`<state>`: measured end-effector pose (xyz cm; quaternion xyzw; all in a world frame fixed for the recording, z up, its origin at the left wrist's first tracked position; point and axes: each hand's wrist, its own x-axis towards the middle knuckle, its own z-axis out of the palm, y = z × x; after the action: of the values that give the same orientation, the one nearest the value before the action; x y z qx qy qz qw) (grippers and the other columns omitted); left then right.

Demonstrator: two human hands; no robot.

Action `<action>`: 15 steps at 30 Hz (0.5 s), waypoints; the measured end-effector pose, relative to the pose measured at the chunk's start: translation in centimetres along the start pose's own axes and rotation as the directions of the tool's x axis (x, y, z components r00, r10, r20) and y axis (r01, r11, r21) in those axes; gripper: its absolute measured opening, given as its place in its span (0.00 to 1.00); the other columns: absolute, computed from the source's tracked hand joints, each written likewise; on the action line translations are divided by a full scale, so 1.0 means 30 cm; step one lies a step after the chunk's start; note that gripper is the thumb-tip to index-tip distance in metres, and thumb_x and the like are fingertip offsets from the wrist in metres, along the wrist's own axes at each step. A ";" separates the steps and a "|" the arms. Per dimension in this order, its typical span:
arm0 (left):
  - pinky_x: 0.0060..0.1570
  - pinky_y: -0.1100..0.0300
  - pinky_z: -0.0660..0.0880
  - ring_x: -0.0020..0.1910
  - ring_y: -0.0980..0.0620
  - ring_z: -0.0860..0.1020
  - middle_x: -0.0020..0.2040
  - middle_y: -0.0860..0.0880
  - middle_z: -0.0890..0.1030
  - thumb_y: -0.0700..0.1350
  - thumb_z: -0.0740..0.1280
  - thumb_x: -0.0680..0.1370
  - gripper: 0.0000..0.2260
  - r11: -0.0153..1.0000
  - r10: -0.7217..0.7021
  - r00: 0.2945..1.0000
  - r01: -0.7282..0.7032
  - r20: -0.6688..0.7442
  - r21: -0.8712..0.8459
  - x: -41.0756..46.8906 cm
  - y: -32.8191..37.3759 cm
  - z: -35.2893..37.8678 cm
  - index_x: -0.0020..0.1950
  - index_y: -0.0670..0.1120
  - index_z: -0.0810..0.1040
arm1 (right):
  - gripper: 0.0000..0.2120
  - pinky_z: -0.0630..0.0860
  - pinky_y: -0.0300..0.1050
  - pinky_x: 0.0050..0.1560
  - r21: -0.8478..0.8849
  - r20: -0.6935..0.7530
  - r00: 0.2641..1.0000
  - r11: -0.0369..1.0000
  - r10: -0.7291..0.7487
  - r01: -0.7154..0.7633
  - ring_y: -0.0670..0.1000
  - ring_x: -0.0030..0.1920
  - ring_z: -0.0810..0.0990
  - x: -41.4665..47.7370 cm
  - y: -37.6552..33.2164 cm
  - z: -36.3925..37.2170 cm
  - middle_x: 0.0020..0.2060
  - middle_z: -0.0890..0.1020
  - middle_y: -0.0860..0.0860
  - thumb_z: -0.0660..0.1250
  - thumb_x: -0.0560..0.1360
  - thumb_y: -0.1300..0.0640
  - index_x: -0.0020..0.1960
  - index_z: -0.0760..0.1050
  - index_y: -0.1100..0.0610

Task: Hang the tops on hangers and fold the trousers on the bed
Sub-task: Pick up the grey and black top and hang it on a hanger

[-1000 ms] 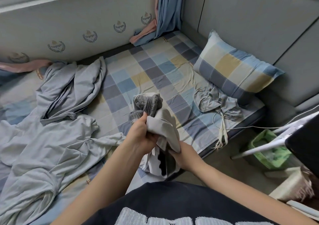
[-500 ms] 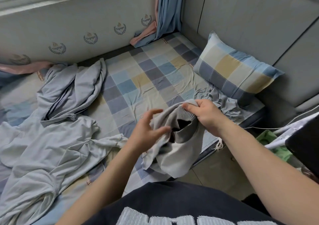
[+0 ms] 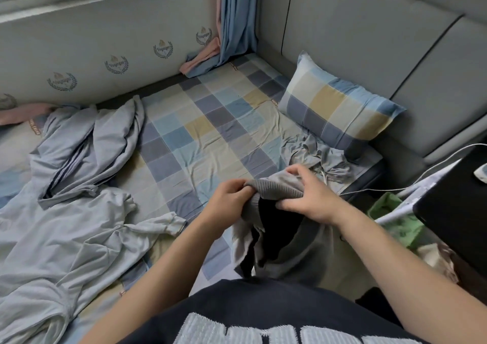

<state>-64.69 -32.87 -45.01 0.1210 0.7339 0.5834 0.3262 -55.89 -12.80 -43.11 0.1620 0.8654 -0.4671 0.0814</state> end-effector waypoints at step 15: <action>0.43 0.57 0.73 0.43 0.51 0.77 0.43 0.53 0.79 0.47 0.74 0.69 0.20 0.649 0.063 0.779 -0.507 0.624 0.568 0.000 0.009 0.147 0.57 0.55 0.72 | 0.24 0.69 0.29 0.36 0.229 -0.601 0.720 0.938 0.347 -0.261 0.37 0.38 0.77 -0.466 0.127 0.059 0.38 0.82 0.38 0.57 0.67 0.76 0.44 0.75 0.48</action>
<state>-62.01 -29.38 -45.22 0.5195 0.7424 0.2388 0.3492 -41.50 -15.19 -42.97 0.4542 0.7715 -0.4197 -0.1494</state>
